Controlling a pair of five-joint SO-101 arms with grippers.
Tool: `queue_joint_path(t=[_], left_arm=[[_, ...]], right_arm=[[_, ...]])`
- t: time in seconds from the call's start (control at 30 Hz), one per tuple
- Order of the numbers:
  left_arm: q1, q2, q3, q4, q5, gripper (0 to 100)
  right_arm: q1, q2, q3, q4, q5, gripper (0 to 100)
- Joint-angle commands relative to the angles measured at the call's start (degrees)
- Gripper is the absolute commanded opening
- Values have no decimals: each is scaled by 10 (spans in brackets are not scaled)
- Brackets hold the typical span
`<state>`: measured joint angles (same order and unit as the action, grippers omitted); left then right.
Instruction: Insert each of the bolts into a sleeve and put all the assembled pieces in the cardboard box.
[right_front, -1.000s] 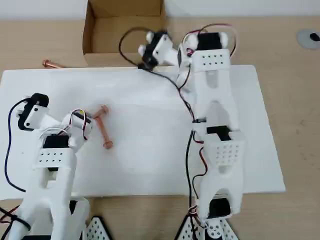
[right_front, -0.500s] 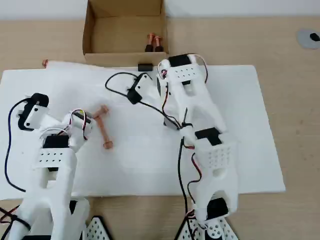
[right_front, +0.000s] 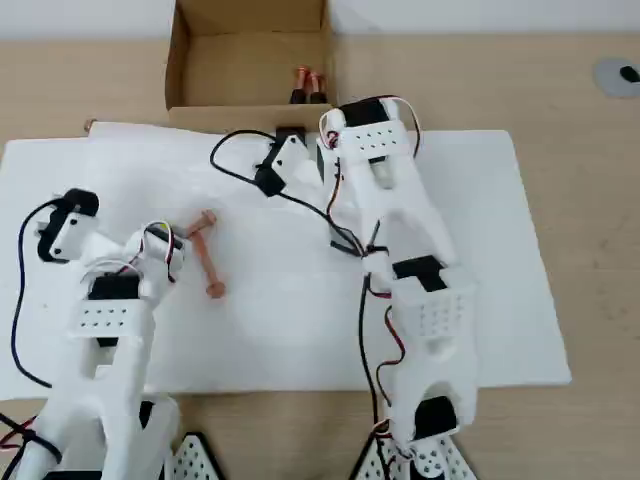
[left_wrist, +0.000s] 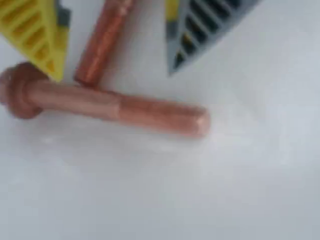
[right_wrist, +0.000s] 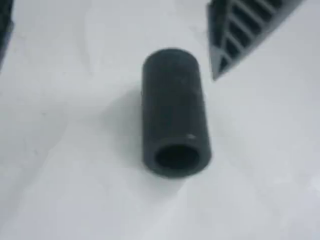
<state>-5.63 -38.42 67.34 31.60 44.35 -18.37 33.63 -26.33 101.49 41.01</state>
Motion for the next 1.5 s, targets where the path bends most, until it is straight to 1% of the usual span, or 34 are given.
queue_joint_path(t=[0.0, 0.2, 0.47, 0.8, 1.0, 1.17, 1.47], left_arm=[[-7, -10, 5, -35, -25, 150], [-5, -12, 5, -34, -35, 150], [-4, -13, 6, -34, -35, 150], [-4, -13, 6, -34, -36, 150], [-4, -13, 6, -34, -36, 150], [-4, -13, 6, -34, -36, 150], [-4, -13, 6, -34, -36, 150]], right_arm=[[-9, -93, 7, 10, -16, 314], [-41, -178, 118, -1, -17, 314], [-40, -186, 211, -95, -13, 314], [-39, -153, 211, -131, -12, 312], [-35, -118, 211, -145, -12, 209], [-13, -97, 211, -170, -11, 208], [12, -51, 211, -168, 9, 208]])
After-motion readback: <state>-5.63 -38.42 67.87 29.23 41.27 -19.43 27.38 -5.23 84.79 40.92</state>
